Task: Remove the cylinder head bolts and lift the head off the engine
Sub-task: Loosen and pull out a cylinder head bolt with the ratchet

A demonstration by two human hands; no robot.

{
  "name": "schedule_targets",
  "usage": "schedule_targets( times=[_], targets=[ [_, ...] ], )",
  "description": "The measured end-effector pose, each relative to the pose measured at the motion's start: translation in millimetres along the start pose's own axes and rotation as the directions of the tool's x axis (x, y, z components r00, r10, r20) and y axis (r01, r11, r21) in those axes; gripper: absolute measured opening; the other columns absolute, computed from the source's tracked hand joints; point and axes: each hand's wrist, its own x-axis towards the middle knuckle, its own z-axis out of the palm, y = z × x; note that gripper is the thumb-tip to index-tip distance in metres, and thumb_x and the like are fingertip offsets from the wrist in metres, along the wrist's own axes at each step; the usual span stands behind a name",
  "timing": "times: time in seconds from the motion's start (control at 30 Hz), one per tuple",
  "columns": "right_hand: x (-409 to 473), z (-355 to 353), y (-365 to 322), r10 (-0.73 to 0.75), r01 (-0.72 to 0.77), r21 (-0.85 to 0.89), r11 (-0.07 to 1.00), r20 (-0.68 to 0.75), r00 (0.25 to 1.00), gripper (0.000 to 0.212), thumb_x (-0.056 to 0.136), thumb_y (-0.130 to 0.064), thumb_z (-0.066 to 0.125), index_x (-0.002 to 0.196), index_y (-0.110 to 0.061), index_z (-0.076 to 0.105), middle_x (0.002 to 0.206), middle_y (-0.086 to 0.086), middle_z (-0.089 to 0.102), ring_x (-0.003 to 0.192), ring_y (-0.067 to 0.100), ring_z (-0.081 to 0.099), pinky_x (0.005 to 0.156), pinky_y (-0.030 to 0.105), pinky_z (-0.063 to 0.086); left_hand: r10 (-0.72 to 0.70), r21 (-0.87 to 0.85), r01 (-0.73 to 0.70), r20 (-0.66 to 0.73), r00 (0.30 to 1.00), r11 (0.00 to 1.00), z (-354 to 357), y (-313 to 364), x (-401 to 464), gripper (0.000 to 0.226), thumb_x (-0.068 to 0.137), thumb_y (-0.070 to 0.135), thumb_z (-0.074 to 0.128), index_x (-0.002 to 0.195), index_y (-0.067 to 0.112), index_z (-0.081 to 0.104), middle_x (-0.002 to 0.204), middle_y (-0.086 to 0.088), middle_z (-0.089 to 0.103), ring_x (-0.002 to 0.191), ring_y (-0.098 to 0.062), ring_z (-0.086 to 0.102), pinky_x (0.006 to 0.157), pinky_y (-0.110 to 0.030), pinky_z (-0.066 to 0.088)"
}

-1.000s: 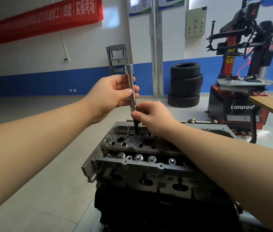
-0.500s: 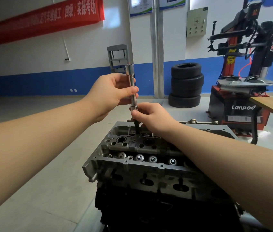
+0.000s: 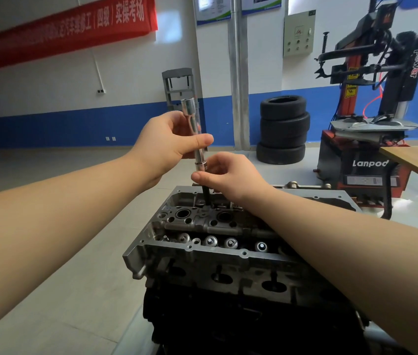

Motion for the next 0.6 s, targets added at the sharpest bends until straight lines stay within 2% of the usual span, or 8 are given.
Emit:
schedule_targets(
  times=[0.07, 0.13, 0.23, 0.3, 0.33, 0.4, 0.5, 0.6],
  targets=[
    [-0.3, -0.5, 0.3, -0.023, 0.021, -0.056, 0.998, -0.034, 0.999, 0.024, 0.085, -0.048, 0.083, 0.083, -0.029, 0.068, 0.071, -0.019, 0.072, 0.068, -0.002, 0.067, 0.072, 0.03, 0.055, 0.005, -0.06, 0.001, 0.107, 0.994, 0.998, 1.2, 0.6, -1.4, 0.024, 0.097, 0.015, 0.076, 0.12, 0.021, 0.071, 0.111, 0.002, 0.078, 0.102, -0.011, 0.077, 0.08, -0.023, 0.063],
    [-1.1, -1.9, 0.4, -0.044, 0.044, -0.067, 0.997, 0.002, 0.999, 0.018, 0.096, -0.041, 0.074, 0.083, -0.029, 0.068, 0.069, -0.019, 0.07, 0.066, -0.001, 0.065, 0.071, 0.03, 0.053, -0.013, -0.152, 0.039, 0.171, 0.985, 0.988, 2.4, 0.5, -2.1, 0.028, 0.104, 0.006, 0.065, 0.128, 0.02, 0.067, 0.116, 0.0, 0.079, 0.106, -0.015, 0.078, 0.083, -0.024, 0.063],
    [-2.6, -3.0, -0.6, -0.012, 0.009, 0.044, 0.999, 0.075, 0.997, 0.018, 0.104, -0.033, 0.063, 0.097, -0.02, 0.074, 0.082, -0.01, 0.074, 0.075, -0.001, 0.067, 0.079, 0.031, 0.055, -0.029, -0.138, 0.04, 0.079, 0.996, 0.99, 1.7, 0.3, -1.0, 0.024, 0.101, 0.003, 0.069, 0.121, 0.015, 0.069, 0.107, -0.005, 0.081, 0.099, -0.02, 0.08, 0.085, -0.034, 0.066],
    [-3.8, -2.0, -3.1, 0.005, -0.016, 0.091, 0.996, 0.118, 0.993, 0.012, 0.101, -0.035, 0.068, 0.102, -0.023, 0.072, 0.088, -0.011, 0.074, 0.08, -0.003, 0.068, 0.081, 0.026, 0.053, -0.015, -0.035, 0.015, -0.002, 1.0, 0.999, 0.3, -0.7, 0.4, 0.026, 0.092, 0.011, 0.082, 0.114, 0.016, 0.07, 0.104, -0.005, 0.078, 0.093, -0.015, 0.079, 0.081, -0.031, 0.066],
    [-3.6, -1.0, -3.7, 0.007, -0.016, 0.081, 0.997, 0.111, 0.994, 0.013, 0.098, -0.038, 0.072, 0.101, -0.025, 0.07, 0.091, -0.01, 0.075, 0.084, -0.001, 0.07, 0.082, 0.028, 0.054, -0.004, 0.007, 0.004, -0.017, 1.0, 1.0, 0.2, -0.8, 1.1, 0.027, 0.089, 0.015, 0.085, 0.112, 0.018, 0.069, 0.104, -0.003, 0.076, 0.092, -0.012, 0.078, 0.078, -0.028, 0.065],
    [-2.9, 0.1, -2.8, -0.017, 0.017, -0.007, 1.0, 0.051, 0.999, 0.019, 0.093, -0.042, 0.077, 0.095, -0.027, 0.066, 0.087, -0.01, 0.075, 0.084, 0.006, 0.071, 0.083, 0.034, 0.058, 0.01, 0.013, -0.011, 0.041, 0.999, 1.0, 1.1, -0.6, 1.2, 0.025, 0.093, 0.019, 0.082, 0.114, 0.024, 0.07, 0.109, 0.001, 0.074, 0.097, -0.008, 0.076, 0.081, -0.027, 0.064],
    [-3.6, -2.3, -2.5, -0.052, 0.053, -0.016, 0.998, 0.068, 0.996, 0.012, 0.1, -0.034, 0.069, 0.09, -0.029, 0.065, 0.07, -0.022, 0.067, 0.069, -0.002, 0.062, 0.077, 0.031, 0.052, -0.012, -0.12, 0.033, 0.169, 0.985, 0.992, 4.1, -0.2, -0.9, 0.028, 0.103, 0.006, 0.066, 0.126, 0.023, 0.067, 0.117, 0.0, 0.077, 0.106, -0.014, 0.077, 0.084, -0.029, 0.064],
    [-5.1, -2.4, -3.8, -0.028, 0.02, 0.065, 0.998, 0.119, 0.992, 0.016, 0.105, -0.027, 0.061, 0.092, -0.023, 0.069, 0.075, -0.016, 0.067, 0.073, 0.001, 0.062, 0.082, 0.034, 0.054, -0.017, -0.123, 0.028, 0.09, 0.996, 0.992, 2.6, 1.0, -1.2, 0.025, 0.1, 0.001, 0.069, 0.12, 0.018, 0.069, 0.105, -0.004, 0.08, 0.097, -0.019, 0.08, 0.079, -0.031, 0.066]
  ],
)
